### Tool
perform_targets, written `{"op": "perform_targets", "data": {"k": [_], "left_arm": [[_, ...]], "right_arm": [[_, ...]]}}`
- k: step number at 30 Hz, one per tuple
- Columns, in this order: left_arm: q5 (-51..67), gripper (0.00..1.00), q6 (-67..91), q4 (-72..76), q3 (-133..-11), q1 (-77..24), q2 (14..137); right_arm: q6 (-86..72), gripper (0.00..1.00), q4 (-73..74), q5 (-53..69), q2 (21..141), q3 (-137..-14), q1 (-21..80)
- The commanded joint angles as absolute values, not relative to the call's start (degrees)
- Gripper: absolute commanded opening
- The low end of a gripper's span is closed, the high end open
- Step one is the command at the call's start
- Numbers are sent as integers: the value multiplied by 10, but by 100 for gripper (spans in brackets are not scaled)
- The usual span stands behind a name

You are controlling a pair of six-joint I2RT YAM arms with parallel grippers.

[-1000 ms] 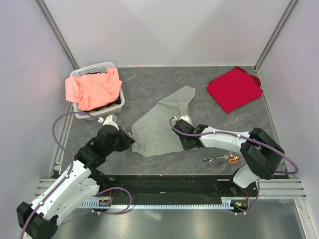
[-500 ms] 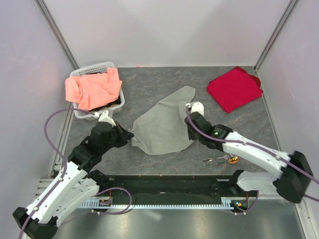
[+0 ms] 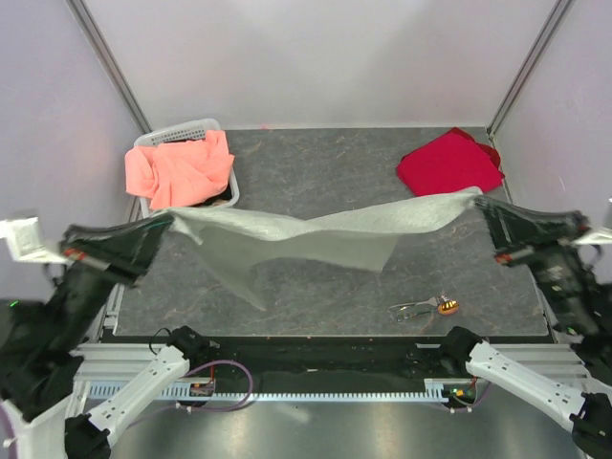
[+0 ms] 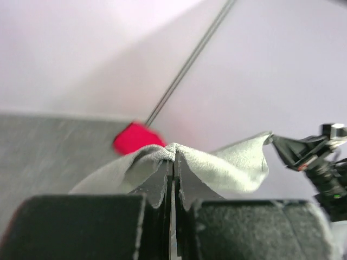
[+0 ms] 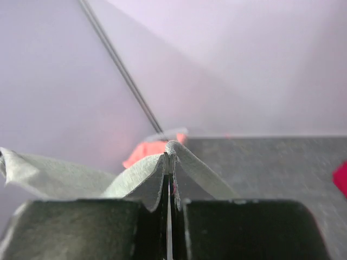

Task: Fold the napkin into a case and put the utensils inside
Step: Flatten out the crumpled napkin at the center of the board.

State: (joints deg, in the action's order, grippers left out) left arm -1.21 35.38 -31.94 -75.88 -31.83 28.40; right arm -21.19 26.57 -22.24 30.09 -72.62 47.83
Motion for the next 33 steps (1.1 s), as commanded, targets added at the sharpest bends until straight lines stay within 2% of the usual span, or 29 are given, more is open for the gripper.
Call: {"op": "perform_targets", "data": {"k": [1,5,9,14,15,18,20,21,25,28,29,30,32,33], "left_arm": [[55,2,317,-301,-820,-316,281],[30,2,347,-299,-789,-316,294],[-88,2,402,-323,-715,-316,334],[-195,2,416,-273,-623,-316,479],[-215,2,413,-256,-618,-316,506],[-237,2,417,-191,-599,-303,613],[-226,2,413,-140,-595,-294,695],[-236,2,417,-130,-598,-285,721],[-171,2,434,-80,-626,-223,847],[-101,2,414,-59,-684,-178,940],[-78,3,409,-75,-713,-166,963],[-42,10,399,-111,-768,-153,1007],[-39,34,379,-157,-819,-149,1039],[-36,40,370,-173,-844,-149,1046]], "right_arm": [[-209,0,250,-156,281,-766,479],[-209,0,250,-210,308,-768,479],[-193,0,252,-395,362,-742,480],[-124,0,163,-507,496,-669,469],[-120,0,146,-504,543,-659,455],[-155,0,90,-355,632,-617,285],[-158,0,39,-281,682,-602,245],[-158,0,33,-266,746,-610,230],[-139,0,-12,-203,896,-687,185],[-141,0,21,-180,1016,-788,152],[-145,0,38,-138,1044,-818,142],[-148,0,75,-124,1095,-884,124],[-151,0,81,-121,1132,-920,115],[-155,2,105,-113,1165,-965,108]]}}
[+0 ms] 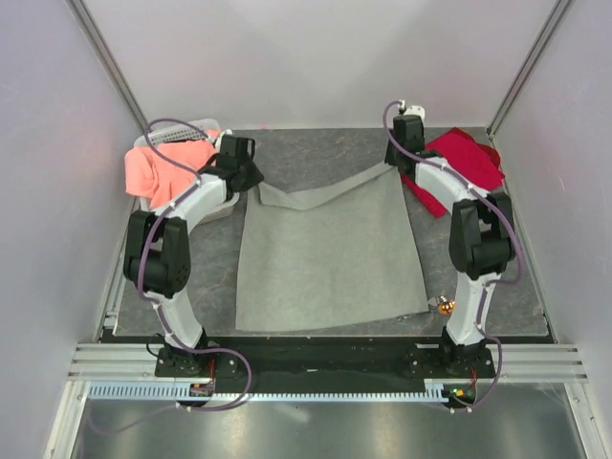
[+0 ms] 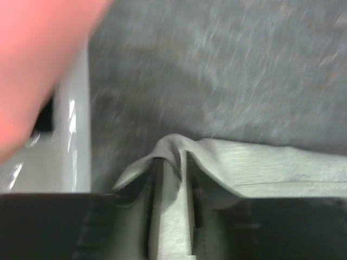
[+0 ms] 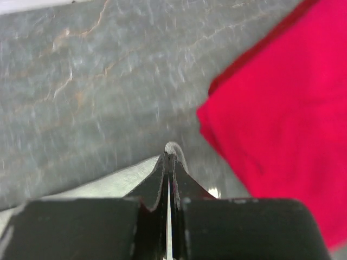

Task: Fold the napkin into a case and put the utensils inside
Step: Flatten out the crumpled napkin at the center of the board.

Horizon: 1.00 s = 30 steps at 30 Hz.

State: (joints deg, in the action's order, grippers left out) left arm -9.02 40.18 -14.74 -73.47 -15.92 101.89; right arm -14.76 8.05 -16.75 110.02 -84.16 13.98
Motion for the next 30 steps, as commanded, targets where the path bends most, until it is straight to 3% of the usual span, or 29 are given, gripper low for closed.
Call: {"op": "perform_targets", "data": {"k": [1,2,3,4,5,6,8,10,11,12,14,16,23,30], "left_arm": [[-40,47,363,-191,-848,-149,1042],[-41,54,363,-196,-845,-149,1035],[-43,55,360,-200,-829,-149,1025],[-51,57,359,-202,-815,-149,995],[-57,62,360,-201,-798,-149,981],[-61,63,360,-201,-769,-149,965],[-57,62,368,-199,-741,-149,930],[-40,55,380,-186,-700,-149,914],[-37,39,385,-173,-687,-149,914],[-28,30,388,-170,-674,-148,915],[-14,16,392,-152,-664,-151,929],[-36,10,388,-150,-665,-168,944],[-136,2,390,-169,-690,-166,1026],[-174,2,379,-192,-688,-91,1035]], "right_arm": [[-156,8,124,-105,1182,-991,105],[-156,13,147,-99,1198,-1018,102],[-155,16,185,-113,1220,-1058,101],[-155,31,201,-126,1225,-1070,101],[-155,59,213,-134,1229,-1075,101],[-157,63,245,-138,1226,-1083,100],[-166,66,255,-137,1209,-1063,100],[-187,67,251,-127,1166,-1007,105],[-192,68,248,-121,1149,-988,109],[-194,68,237,-115,1117,-948,118],[-204,67,225,-101,1088,-905,130],[-207,67,207,-81,1056,-853,145],[-216,63,147,-26,1010,-730,155],[-194,63,150,-55,1072,-766,152]]}}
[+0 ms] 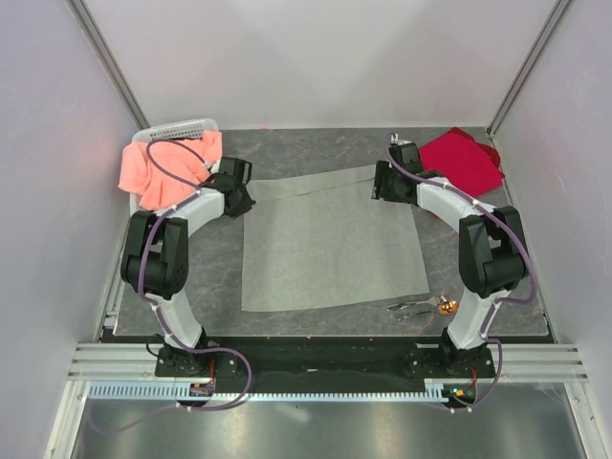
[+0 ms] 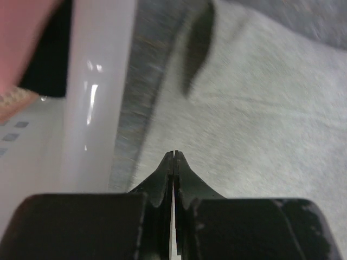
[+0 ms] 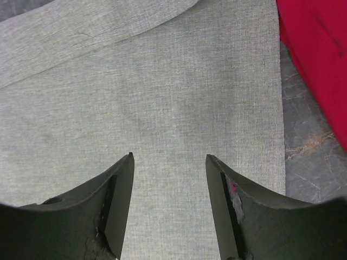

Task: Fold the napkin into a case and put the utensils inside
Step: Flatten out the crumpled napkin at the center of the board.

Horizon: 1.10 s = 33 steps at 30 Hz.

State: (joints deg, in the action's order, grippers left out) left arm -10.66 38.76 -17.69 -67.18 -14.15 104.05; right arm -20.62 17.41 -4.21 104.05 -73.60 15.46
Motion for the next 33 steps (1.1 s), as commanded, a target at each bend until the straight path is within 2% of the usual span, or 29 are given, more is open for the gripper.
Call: {"op": "perform_targets", "data": {"k": [1,4,7,11,14,15,18,19,21,22,25,33], "left_arm": [[-178,2,374,-192,-687,-88,1023],[-174,2,357,-192,-689,-92,1003],[-114,3,352,-178,-686,-106,993],[-41,4,347,-143,-681,-155,1000],[-34,5,346,-136,-699,-170,1030],[-28,7,347,-134,-705,-169,1038],[-29,26,349,-106,-704,-170,1047],[-35,35,351,-101,-701,-170,1046],[-55,42,352,-96,-700,-170,1053],[-61,49,352,-97,-702,-169,1056],[-62,54,359,-95,-706,-160,1067],[-49,57,348,-71,-729,-123,1100]], "right_arm": [[-193,63,149,-62,1081,-776,152],[-187,67,149,-66,1120,-822,149],[-179,68,157,-71,1165,-882,143],[-163,65,164,-76,1217,-953,135],[-156,64,163,-65,1241,-980,133],[-156,64,163,-59,1244,-983,131],[-175,66,156,-45,1255,-991,127],[-180,67,156,-45,1258,-992,127],[-205,68,156,-40,1263,-991,122],[-216,71,154,-39,1261,-989,120],[-256,80,124,-10,1253,-958,112],[-282,81,76,47,1269,-940,93]]}}
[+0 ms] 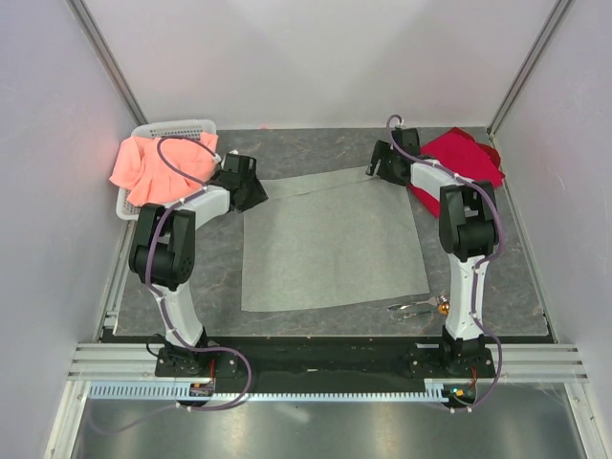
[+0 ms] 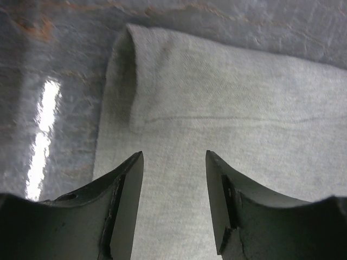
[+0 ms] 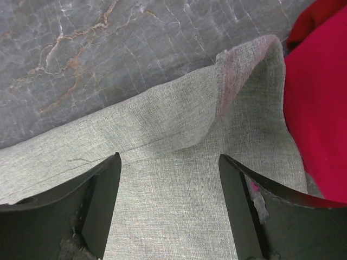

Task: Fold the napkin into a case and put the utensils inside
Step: Flatten out the crumpled napkin at the center of the board.

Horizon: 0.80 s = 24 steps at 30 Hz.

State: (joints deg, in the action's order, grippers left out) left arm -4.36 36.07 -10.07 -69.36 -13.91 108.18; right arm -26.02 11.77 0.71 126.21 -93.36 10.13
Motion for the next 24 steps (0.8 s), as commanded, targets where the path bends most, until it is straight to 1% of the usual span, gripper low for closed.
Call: {"op": "perform_targets", "data": {"k": [1,5,10,14,17,18,19,21,22,24], "left_arm": [[-53,58,346,-73,-736,-119,1104],[-26,60,338,-65,-757,-109,1132],[-6,60,341,-51,-771,-100,1148],[28,56,349,-27,-773,-98,1156],[38,42,369,-16,-769,-94,1151],[46,30,378,-9,-766,-91,1149],[56,26,387,-2,-764,-84,1146],[57,20,416,18,-765,-76,1145],[64,18,429,26,-764,-66,1146],[76,17,482,66,-763,-53,1157]], "right_arm": [[-282,81,73,48,1270,-938,93],[-282,81,60,66,1275,-938,84],[-289,77,47,83,1289,-947,83],[-302,74,38,90,1296,-951,83],[-323,64,13,113,1304,-956,83],[-332,56,7,119,1309,-959,83],[-349,53,-14,132,1316,-962,81],[-408,51,-40,146,1327,-962,78],[-433,49,-81,166,1332,-961,73],[-494,45,-135,187,1349,-957,68]]}}
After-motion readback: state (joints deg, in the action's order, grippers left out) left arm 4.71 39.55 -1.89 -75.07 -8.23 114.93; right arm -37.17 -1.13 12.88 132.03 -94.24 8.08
